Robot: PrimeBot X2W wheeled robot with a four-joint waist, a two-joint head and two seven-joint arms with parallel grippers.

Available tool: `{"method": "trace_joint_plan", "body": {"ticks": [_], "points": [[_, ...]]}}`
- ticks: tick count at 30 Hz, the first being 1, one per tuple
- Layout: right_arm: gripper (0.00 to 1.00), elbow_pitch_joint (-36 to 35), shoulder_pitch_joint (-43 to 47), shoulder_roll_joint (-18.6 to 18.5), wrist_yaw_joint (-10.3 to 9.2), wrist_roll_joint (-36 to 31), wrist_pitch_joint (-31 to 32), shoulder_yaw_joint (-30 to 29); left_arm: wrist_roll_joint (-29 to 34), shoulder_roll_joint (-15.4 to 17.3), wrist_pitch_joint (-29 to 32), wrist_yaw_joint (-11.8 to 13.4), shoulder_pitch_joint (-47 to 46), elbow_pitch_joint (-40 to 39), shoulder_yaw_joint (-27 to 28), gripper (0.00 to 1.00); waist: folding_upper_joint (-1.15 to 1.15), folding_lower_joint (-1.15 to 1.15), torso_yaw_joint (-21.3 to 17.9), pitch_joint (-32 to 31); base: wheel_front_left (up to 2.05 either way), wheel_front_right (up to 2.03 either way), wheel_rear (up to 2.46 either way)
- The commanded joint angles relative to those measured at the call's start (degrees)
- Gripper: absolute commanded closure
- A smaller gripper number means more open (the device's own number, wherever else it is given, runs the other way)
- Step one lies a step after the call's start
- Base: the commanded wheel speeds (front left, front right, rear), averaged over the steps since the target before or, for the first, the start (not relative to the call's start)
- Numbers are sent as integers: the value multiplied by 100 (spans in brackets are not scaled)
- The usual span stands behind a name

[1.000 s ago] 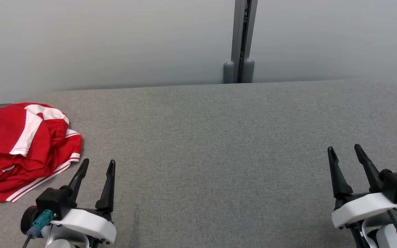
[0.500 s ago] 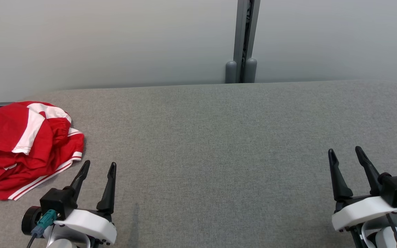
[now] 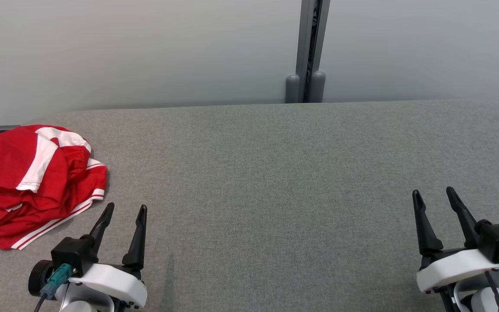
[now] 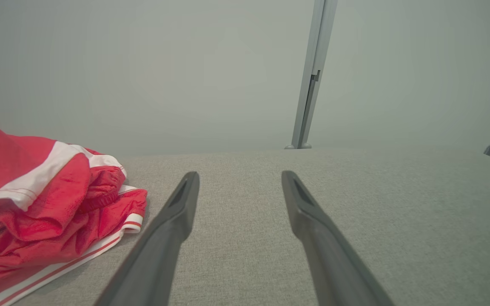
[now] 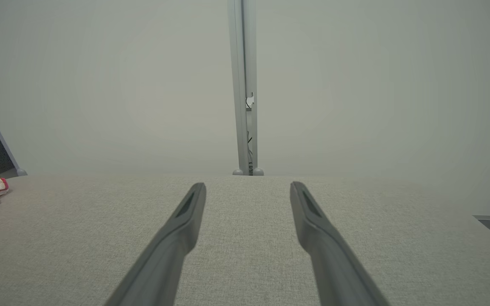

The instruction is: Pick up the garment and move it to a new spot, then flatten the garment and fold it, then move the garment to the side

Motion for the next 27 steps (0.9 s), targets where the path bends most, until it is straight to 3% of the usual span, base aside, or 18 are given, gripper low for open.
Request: {"method": "trace_joint_plan", "body": {"ticks": [1, 15, 27], "points": [[0, -4, 5, -19, 13, 37, -34, -9, -25, 27, -18, -8, -93, 10, 6, 0, 0, 0, -2, 3, 0, 0, 0], [0, -31, 28, 20, 13, 7, -33, -88, -105, 9, -18, -8, -169, 79, 5, 0, 0, 0, 137, -15, 0, 0, 0], [0, -123, -10, 58, 13, 41, -22, 79, -106, -32, -17, -2, -302, 123, 249, 0, 0, 0, 995, 0, 0, 0, 0]]}}
